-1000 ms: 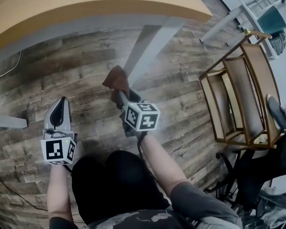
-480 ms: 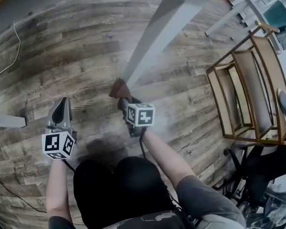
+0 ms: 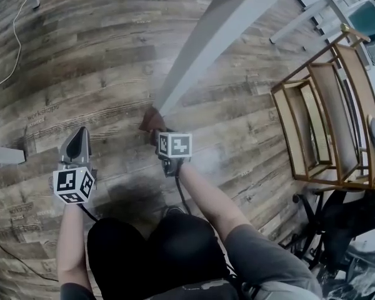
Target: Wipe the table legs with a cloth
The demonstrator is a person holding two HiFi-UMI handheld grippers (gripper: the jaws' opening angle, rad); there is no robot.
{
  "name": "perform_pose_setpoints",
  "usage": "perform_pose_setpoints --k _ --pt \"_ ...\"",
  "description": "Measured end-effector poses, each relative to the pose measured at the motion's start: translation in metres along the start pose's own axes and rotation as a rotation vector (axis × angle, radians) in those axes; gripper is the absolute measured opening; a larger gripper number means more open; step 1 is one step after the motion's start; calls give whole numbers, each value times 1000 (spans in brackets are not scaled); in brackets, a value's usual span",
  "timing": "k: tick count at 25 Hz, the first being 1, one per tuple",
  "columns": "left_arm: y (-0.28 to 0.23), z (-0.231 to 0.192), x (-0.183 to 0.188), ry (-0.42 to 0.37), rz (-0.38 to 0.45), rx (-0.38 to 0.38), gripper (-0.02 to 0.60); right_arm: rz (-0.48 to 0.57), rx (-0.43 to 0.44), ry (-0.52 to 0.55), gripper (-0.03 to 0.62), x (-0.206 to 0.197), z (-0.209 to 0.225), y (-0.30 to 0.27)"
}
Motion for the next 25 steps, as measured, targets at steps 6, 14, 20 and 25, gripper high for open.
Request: perform_pose_setpoints --k 6,14,20,25 --pt "1 6 21 -60 52 -68 18 59 58 166 84 -9 -8 56" --pt "16 31 138 -152 217 -145 18 521 20 244 84 90 -7 215" --pt "26 76 214 -214 345 -250 18 926 -58 438 84 182 -37 332" --pt "25 88 244 -201 388 -261 18 1045 -84 425 84 219 -52 369"
Point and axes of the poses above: the fingertips, and each gripper's own axes: y backward along the fingers, z to its right, x out of its top, the point moved 8 cm from there along y, backward along the fingers, and after that the axes turned 2 degrees about -x, right-handed, at the moved point
